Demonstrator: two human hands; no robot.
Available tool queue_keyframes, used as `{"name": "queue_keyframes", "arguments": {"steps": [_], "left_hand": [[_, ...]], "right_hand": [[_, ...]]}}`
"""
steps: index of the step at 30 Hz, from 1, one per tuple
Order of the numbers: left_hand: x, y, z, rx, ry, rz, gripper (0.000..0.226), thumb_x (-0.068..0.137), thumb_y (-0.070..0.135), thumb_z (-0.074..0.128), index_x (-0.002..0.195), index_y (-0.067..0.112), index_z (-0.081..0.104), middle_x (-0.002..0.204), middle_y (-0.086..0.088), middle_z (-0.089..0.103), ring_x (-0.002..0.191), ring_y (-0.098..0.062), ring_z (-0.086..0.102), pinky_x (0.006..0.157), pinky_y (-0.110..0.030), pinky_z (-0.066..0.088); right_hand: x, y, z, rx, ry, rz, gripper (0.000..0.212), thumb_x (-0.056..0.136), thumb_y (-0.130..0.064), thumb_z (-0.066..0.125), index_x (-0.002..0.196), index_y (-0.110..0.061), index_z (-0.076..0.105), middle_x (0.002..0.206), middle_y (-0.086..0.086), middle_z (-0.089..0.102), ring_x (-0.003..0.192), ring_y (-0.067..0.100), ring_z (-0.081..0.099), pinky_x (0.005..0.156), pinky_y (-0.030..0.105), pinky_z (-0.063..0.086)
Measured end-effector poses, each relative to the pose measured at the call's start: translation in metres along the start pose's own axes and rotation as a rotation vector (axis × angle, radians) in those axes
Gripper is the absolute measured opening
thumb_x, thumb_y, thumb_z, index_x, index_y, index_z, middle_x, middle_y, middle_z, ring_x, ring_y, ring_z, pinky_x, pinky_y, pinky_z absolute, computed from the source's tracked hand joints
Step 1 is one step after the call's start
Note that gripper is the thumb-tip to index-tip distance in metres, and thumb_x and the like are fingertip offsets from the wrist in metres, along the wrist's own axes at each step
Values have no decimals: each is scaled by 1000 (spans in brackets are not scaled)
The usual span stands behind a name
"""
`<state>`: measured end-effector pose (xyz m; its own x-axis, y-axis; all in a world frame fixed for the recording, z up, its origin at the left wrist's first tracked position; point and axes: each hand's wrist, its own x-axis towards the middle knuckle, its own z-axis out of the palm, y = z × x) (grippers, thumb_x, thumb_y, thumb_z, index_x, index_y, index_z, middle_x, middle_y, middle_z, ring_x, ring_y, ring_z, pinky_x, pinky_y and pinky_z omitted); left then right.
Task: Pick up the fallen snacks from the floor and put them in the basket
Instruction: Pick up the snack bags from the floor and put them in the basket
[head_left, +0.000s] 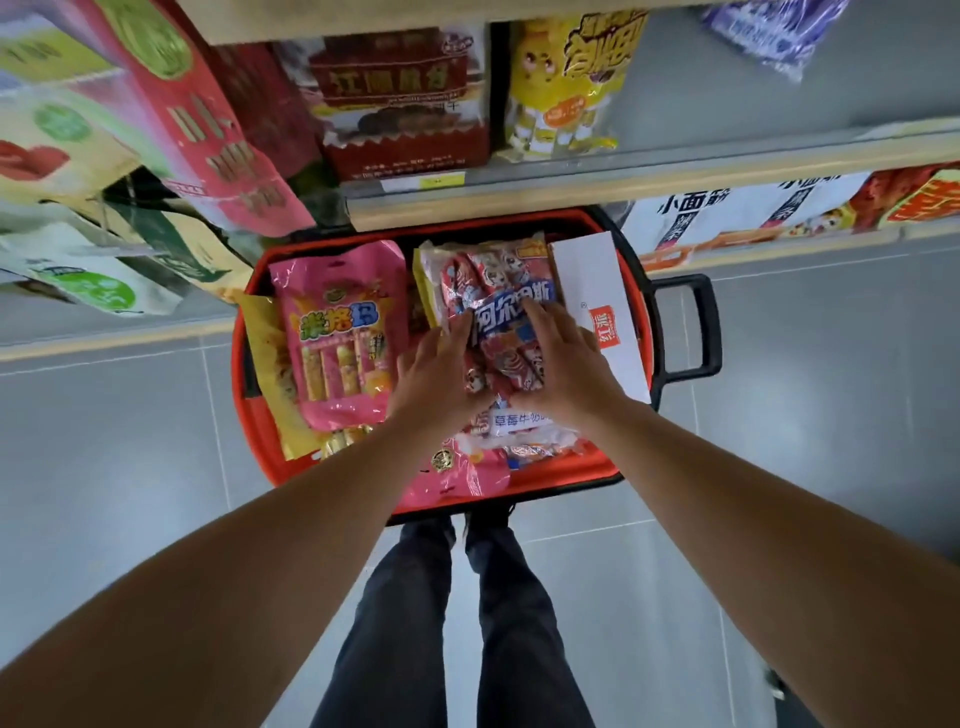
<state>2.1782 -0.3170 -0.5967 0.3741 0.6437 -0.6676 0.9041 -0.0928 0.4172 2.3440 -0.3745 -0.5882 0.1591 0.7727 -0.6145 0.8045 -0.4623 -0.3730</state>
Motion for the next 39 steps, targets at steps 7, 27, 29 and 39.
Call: {"name": "queue_keyframes", "arguments": {"steps": [7, 27, 29, 39], "left_hand": [[-41, 23, -49, -58, -36, 51, 94, 81, 36, 78, 154, 22, 22, 142, -13, 50, 107, -26, 62, 95, -36, 48], [-260, 275, -37, 315, -180, 732, 71, 82, 49, 63, 146, 22, 45, 145, -5, 51, 128, -24, 52, 104, -30, 42], [-282, 306, -18, 350, -164, 806, 70, 82, 49, 62, 146, 24, 45, 151, 0, 45, 133, -22, 48, 107, -33, 40], [-387, 424, 80, 409, -81, 1001, 64, 90, 41, 63, 148, 24, 42, 147, -6, 49, 134, -24, 47, 103, -27, 37]], "right_hand": [[-55, -15, -37, 39, 75, 47, 99, 77, -50, 77, 155, -24, 22, 155, 6, 32, 143, 32, 31, 115, 48, 34], [-412, 67, -98, 404, 566, 683, 79, 90, -38, 68, 155, -18, 29, 158, 6, 30, 143, 31, 32, 113, 38, 34], [-446, 88, -96, 419, 607, 710, 78, 90, -39, 67, 155, -17, 29, 158, 6, 32, 142, 31, 33, 112, 36, 33], [-602, 186, -85, 524, 790, 837, 73, 90, -39, 66, 151, -12, 37, 151, 14, 41, 138, 32, 41, 112, 33, 30]]}}
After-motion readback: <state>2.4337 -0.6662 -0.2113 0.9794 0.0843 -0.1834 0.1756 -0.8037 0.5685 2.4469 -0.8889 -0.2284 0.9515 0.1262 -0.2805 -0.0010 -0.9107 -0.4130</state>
